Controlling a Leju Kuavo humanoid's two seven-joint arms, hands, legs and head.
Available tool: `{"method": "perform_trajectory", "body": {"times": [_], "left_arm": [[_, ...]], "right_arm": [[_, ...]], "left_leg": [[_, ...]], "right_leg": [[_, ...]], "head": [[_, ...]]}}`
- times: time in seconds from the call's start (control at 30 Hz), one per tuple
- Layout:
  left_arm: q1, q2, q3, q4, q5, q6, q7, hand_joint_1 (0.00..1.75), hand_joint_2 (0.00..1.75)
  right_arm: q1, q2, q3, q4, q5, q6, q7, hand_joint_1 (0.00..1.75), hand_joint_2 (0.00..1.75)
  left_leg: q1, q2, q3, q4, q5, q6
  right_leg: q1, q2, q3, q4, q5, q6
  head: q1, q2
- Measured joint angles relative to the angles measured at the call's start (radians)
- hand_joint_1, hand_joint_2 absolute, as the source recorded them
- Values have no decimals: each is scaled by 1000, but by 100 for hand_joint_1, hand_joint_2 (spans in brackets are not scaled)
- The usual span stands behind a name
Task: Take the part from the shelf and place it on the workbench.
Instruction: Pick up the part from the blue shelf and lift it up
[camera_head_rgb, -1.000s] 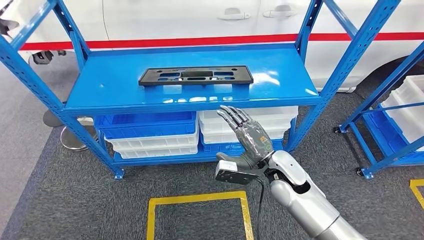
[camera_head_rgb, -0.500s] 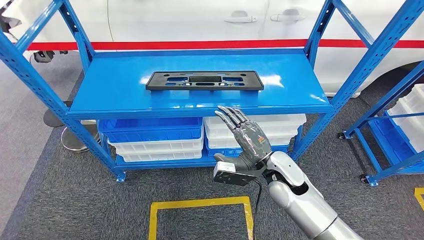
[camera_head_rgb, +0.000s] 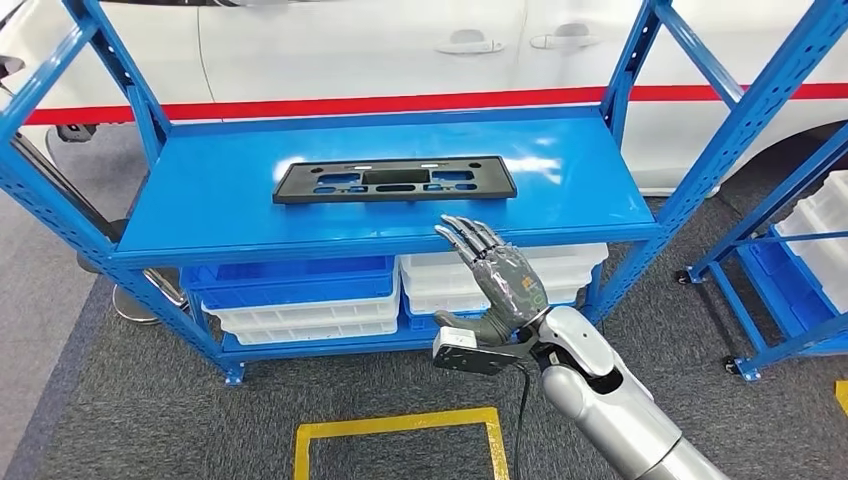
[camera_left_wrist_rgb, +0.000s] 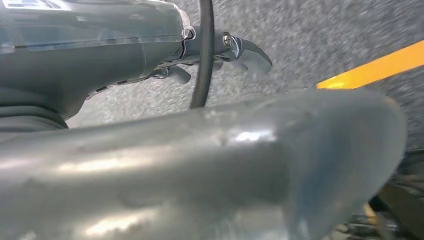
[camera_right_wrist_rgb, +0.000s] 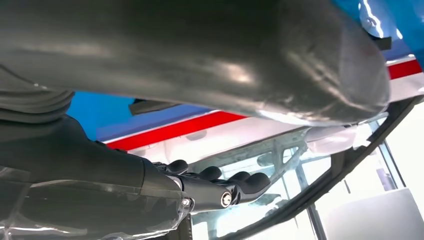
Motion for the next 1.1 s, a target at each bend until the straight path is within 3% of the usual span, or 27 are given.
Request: {"method": "perform_trajectory", "body": {"times": [0.03, 0.17, 0.23, 0.3, 0.33, 0.37, 0.4, 0.47, 0.5, 0.57, 0.63, 0.7, 0.73, 0.83, 0.87, 0.9, 0.97, 1.0, 1.03, 1.1], "left_arm": [[-1, 0, 0, 0, 0, 0, 0, 0, 0], [-3, 0, -1, 1, -2, 0, 0, 0, 0], [-3, 0, -1, 1, -2, 0, 0, 0, 0], [-4, 0, -2, 1, -3, -1, 0, 0, 0], [-3, 0, -2, 1, -3, -2, 1, 0, 0], [-2, 0, -3, 1, -4, -2, 1, 0, 0], [-2, 0, -5, 1, -5, -2, 2, 0, 0], [-2, -1, -8, 1, -7, -2, 2, 0, 0], [-3, -3, -10, 1, -8, -2, 2, 0, 0], [-5, -6, -14, 1, -11, -2, 3, 0, 0], [-6, -5, -18, 1, -12, -2, 3, 0, 0], [-7, -5, -22, 1, -12, -2, 3, 0, 0], [-8, -5, -23, 1, -12, -1, 3, 0, 0], [-10, -4, -25, 1, -12, -1, 3, 0, 0], [-8, -4, -25, 1, -13, -1, 4, 0, 0], [-6, -4, -25, 1, -13, -1, 4, 0, 0], [-3, -4, -25, 1, -13, -1, 5, 0, 0], [-3, -4, -26, 2, -13, -1, 5, 0, 0], [-3, -4, -26, 2, -13, -1, 6, 0, 0], [-5, -4, -26, 3, -13, -2, 6, 0, 0]], "right_arm": [[0, -1, 0, -2, 0, 0, 0, 0, 0], [0, -4, 0, -15, 3, -2, 0, 0, 0], [1, -7, 0, -20, 4, -3, 1, 0, 0], [7, -11, 0, -22, 5, -4, 2, 0, 0], [11, -13, 0, -22, 5, -4, 3, 0, 0], [13, -15, 0, -22, 5, -4, 4, 0, 0], [15, -15, 0, -23, 5, -4, 4, 0, 0], [14, -17, 0, -23, 6, -3, 4, 0, 0], [14, -17, 0, -23, 6, -2, 4, 0, 0], [13, -17, 0, -25, 7, 0, 6, 0, 0], [13, -17, 0, -27, 8, 2, 7, 0, 0], [11, -18, 0, -29, 9, 4, 8, 0, 0], [10, -18, 0, -29, 9, 5, 8, 0, 0], [11, -17, 0, -29, 10, 8, 8, 0, 0], [13, -17, 0, -29, 10, 8, 8, 0, 0], [14, -17, 0, -29, 10, 8, 8, 0, 0], [15, -17, 0, -28, 10, 9, 8, 0, 0], [14, -17, 0, -28, 10, 10, 8, 0, 0], [14, -17, 0, -28, 11, 10, 8, 0, 0], [14, -17, 0, -26, 12, 12, 9, 0, 0]], "left_leg": [[-1, -1, 11, -25, 0, 6], [-2, -5, 32, -40, -22, 35], [-1, -4, 45, -43, -31, 46], [-3, -5, 56, -43, -42, 52], [-4, -6, 63, -43, -49, 53], [-5, -8, 73, -43, -55, 53], [-6, -8, 84, -43, -63, 52], [-9, -9, 105, -45, -78, 49], [-9, -10, 112, -46, -85, 45], [-9, -10, 120, -48, -90, 33], [-11, -8, 131, -43, -92, 20], [-11, -7, 127, -5, -113, 12], [-9, -7, 104, 41, -136, 8], [-3, -7, -8, 204, -204, -10], [-1, -7, -30, 217, -199, -14], [1, -7, -36, 196, -172, -16], [5, -7, -9, 77, -72, -19], [4, -6, 5, 23, -46, -18], [2, -5, 14, -11, -33, -12], [-3, -4, 15, -21, -40, 6]], "right_leg": [[2, 0, 3, 1, -6, 6], [0, -1, 0, 31, -17, 26], [-2, -3, -56, 125, -51, 33], [-2, -3, -145, 249, -89, 37], [-2, -3, -179, 283, -88, 38], [-1, -3, -195, 281, -67, 35], [0, -3, -194, 248, -30, 30], [9, -5, -157, 123, 59, 9], [14, -6, -140, 72, 75, -1], [22, -7, -123, 24, 73, -16], [17, -5, -105, 8, 76, -24], [10, -5, -79, -1, 76, -31], [8, -6, -70, -4, 73, -32], [9, -6, -56, -2, 57, -35], [8, -5, -51, 0, 50, -34], [7, -3, -44, 3, 43, -32], [4, -1, -28, 10, 24, -23], [4, 0, -24, 15, 16, -18], [4, 0, -23, 19, 10, -12], [6, -1, -24, 23, -1, 1]], "head": [[0, 0], [0, 0], [0, 0], [0, 0], [0, 0], [0, 0], [0, 0], [0, 0], [1, 0], [1, 0], [2, 0], [2, 0], [1, 0], [1, 0], [1, 0], [1, 0], [2, 0], [2, 0], [1, 0], [1, 0]]}}
